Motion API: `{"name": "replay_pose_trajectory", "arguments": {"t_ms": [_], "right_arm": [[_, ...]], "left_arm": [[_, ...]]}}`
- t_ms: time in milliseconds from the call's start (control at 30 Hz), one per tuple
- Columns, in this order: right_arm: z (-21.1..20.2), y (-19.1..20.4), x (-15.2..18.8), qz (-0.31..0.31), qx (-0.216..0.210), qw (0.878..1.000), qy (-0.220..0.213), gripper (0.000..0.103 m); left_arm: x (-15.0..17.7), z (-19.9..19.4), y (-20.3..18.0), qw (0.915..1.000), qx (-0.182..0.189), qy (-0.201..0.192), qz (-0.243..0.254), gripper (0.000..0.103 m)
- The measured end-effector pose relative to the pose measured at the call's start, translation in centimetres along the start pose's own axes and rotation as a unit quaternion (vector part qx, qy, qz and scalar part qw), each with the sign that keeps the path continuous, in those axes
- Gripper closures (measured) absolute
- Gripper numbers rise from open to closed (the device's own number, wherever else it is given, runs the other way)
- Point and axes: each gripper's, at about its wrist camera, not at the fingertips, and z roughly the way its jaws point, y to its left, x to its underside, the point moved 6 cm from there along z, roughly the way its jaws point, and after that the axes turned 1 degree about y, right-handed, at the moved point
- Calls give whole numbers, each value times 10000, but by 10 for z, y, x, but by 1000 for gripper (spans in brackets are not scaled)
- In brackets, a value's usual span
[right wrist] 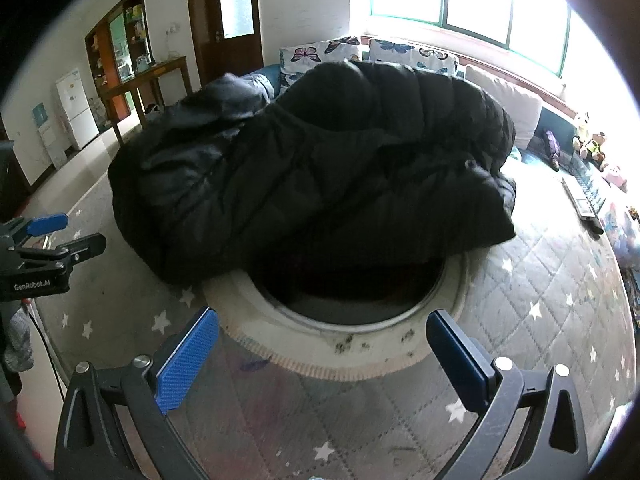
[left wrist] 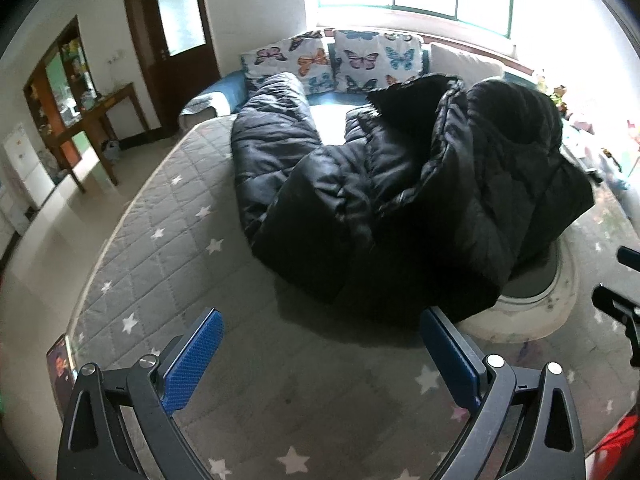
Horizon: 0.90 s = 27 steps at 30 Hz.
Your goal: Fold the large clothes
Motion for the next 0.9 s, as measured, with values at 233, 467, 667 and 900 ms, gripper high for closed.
{"name": "replay_pose_trajectory", "arguments": {"t_ms": [233,467,667,900], "right_arm": [[-6,-24,-52,98,-43,9997,-200,0],[7,-47,-115,310,-56,9987,-392,0],[31,-37,-152,-13,46,9990,-454,3],[65,-19,-181,-264,-144,9990,-324,7]], "left_arm": [[-39,-14,-12,9963,827,-204,145,0],[-72,4,-45,9874,1499,40,499,3],[-85,35,-70,9823,1606,263,922,44],[-79,55,-80,9754,1876,381,1096,83]]}}
